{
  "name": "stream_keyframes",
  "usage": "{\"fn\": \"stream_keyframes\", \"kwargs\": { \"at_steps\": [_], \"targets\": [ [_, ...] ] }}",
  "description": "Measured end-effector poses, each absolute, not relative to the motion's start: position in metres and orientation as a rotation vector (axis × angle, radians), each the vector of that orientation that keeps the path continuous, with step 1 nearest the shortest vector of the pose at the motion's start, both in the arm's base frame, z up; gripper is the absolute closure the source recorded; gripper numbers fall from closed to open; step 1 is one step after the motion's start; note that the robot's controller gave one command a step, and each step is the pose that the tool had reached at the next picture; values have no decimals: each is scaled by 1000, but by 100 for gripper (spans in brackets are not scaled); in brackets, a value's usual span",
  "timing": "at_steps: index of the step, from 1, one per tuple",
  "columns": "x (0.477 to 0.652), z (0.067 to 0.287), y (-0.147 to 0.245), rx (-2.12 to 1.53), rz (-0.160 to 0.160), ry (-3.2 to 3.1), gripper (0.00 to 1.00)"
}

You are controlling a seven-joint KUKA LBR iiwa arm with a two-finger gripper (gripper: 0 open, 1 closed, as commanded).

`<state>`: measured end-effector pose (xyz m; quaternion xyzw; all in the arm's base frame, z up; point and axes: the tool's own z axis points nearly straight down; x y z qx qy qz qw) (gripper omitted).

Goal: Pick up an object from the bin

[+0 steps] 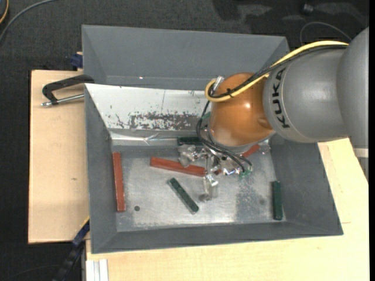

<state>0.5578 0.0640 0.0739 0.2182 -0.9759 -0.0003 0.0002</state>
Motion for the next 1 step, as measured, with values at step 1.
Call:
{"fn": "stream_keyframes", "kwargs": {
  "at_steps": [1],
  "targets": [
    [560,77,66,687,-4,-3074,100]
  ]
}}
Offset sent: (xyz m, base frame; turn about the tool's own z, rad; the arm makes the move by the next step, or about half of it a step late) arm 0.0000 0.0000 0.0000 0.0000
